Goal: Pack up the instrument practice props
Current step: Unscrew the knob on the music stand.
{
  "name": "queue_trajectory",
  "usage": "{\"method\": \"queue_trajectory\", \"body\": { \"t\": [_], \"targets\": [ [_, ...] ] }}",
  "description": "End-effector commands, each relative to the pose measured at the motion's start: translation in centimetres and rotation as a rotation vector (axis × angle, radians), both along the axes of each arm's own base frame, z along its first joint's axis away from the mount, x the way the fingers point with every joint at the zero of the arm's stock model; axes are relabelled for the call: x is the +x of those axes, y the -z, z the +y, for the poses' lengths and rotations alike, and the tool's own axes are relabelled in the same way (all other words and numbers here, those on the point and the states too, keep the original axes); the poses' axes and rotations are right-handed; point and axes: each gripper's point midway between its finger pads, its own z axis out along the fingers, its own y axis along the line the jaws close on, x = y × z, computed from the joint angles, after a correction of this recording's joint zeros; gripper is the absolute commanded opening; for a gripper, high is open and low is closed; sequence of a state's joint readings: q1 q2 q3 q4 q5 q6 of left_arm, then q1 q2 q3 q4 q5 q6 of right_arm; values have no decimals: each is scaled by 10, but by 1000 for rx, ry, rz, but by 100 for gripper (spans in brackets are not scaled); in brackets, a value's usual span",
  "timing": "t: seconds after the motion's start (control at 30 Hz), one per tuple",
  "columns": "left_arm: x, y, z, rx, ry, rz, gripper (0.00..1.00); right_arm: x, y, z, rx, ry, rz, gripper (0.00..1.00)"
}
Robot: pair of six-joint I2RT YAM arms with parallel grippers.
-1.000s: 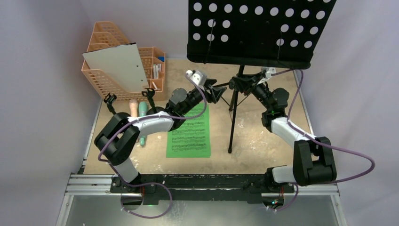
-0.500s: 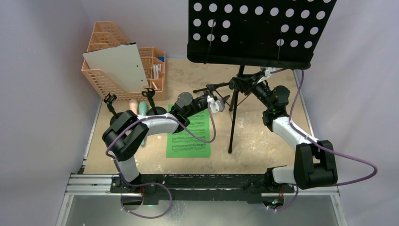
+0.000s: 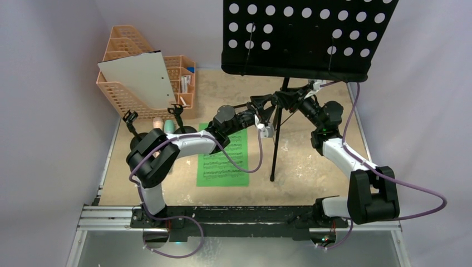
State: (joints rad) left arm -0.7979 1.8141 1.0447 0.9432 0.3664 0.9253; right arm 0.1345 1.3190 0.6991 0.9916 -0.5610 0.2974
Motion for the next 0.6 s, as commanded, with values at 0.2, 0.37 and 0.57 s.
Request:
{"method": "queue_trajectory", "body": {
  "t": [0.2,0.37,0.57],
  "targets": [
    [8,-13,-13,52,-7,-94,38,-5,-30,-4,70,5,-6,0],
    [5,-11,-13,76,-8,-102,22,-6,-30,-4,69,7,-9,0],
    [2,-15,-17,82,-4,-69,0,-7,-29,-4,69,8,-8,0]
  ]
}}
